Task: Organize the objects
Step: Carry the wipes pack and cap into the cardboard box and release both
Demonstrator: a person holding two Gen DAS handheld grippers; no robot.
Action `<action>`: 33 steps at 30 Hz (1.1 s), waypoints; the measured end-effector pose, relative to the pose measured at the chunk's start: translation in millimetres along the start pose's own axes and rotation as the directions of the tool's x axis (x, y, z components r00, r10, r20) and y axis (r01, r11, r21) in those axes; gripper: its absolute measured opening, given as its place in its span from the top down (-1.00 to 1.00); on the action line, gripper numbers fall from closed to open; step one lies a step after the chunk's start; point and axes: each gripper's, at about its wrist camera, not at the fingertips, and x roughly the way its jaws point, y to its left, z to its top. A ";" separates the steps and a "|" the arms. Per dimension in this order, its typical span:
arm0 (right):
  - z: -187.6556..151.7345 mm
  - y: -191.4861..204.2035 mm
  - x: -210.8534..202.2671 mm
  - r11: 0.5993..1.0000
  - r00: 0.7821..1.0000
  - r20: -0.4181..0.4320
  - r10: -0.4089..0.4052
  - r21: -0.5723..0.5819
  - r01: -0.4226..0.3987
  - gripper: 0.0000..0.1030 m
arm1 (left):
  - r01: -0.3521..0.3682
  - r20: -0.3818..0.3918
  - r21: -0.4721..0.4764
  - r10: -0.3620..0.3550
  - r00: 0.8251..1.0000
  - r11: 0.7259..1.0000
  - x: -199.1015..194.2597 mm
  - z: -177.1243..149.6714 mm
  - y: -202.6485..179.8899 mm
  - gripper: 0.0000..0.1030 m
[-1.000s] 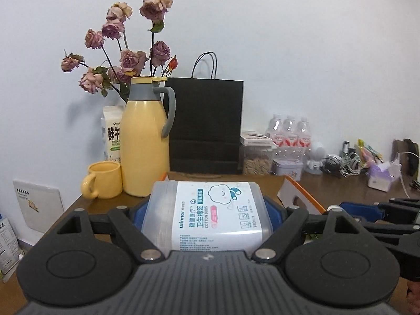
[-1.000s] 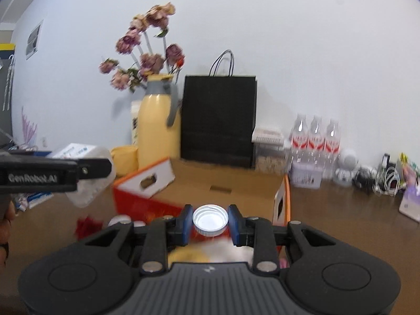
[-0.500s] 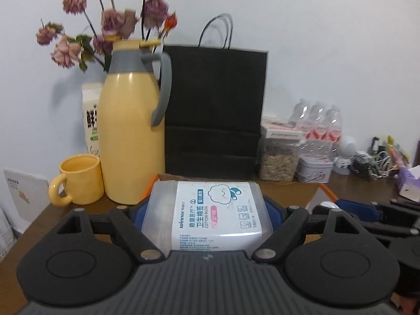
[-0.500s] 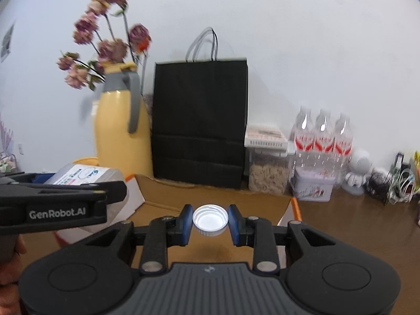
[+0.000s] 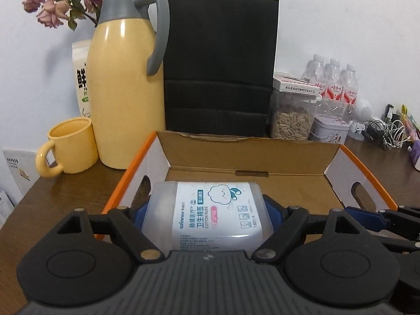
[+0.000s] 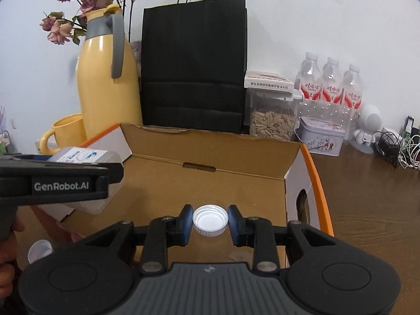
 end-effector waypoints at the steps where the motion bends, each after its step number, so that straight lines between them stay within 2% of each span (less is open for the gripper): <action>1: -0.8 -0.9 -1.0 1.000 1.000 0.001 -0.001 0.005 0.001 0.45 | -0.001 0.006 -0.002 0.002 1.000 1.000 -0.5 -0.1 -0.1 -0.68; 2: -1.6 -1.5 -2.4 1.000 1.000 0.004 0.000 0.009 0.000 0.32 | -0.008 0.014 -0.004 0.008 1.000 1.000 -1.5 0.2 -0.3 -0.85; 3: -1.2 -2.6 -3.2 1.000 1.000 0.006 0.000 0.013 0.000 0.00 | -0.014 0.027 -0.009 0.014 1.000 1.000 -3.5 0.5 0.2 -1.00; 4: -1.0 -3.4 -4.2 1.000 1.000 0.010 0.000 0.017 0.000 -0.20 | -0.020 0.042 -0.013 0.020 0.999 1.000 -6.0 1.1 -0.1 -1.00; 5: -1.4 -4.1 -5.5 1.000 1.000 0.016 0.000 0.020 0.000 -0.54 | -0.025 0.049 -0.012 0.026 0.998 1.000 -7.5 2.0 -0.7 -1.00; 6: -1.4 -4.8 -6.9 1.000 1.000 0.022 0.002 0.023 -0.003 -0.70 | -0.029 0.051 -0.009 0.030 0.998 1.000 -8.6 2.3 -1.3 -1.00; 11: 0.8 -6.6 -13.0 0.999 0.999 0.045 0.018 0.031 -0.019 -1.00 | -0.037 0.067 -0.007 0.037 0.997 0.999 -12.5 3.5 -3.5 -1.00; 20: 5.9 -6.3 -31.4 1.000 0.995 0.101 0.007 0.028 -0.010 -1.00 | -0.020 0.119 -0.020 0.022 0.993 1.000 -33.3 9.5 -2.6 -1.00; 27: 8.6 -7.5 -67.7 1.000 0.983 0.181 0.013 0.017 -0.016 -1.00 | 0.008 0.184 -0.006 -0.007 0.983 1.000 -75.3 8.4 -2.8 -1.00; 33: -1.6 -8.6 -101.9 1.000 0.979 0.202 0.021 -0.005 -0.020 -1.00 | 0.021 0.196 0.004 -0.022 0.980 1.000 -110.3 0.5 1.1 -1.00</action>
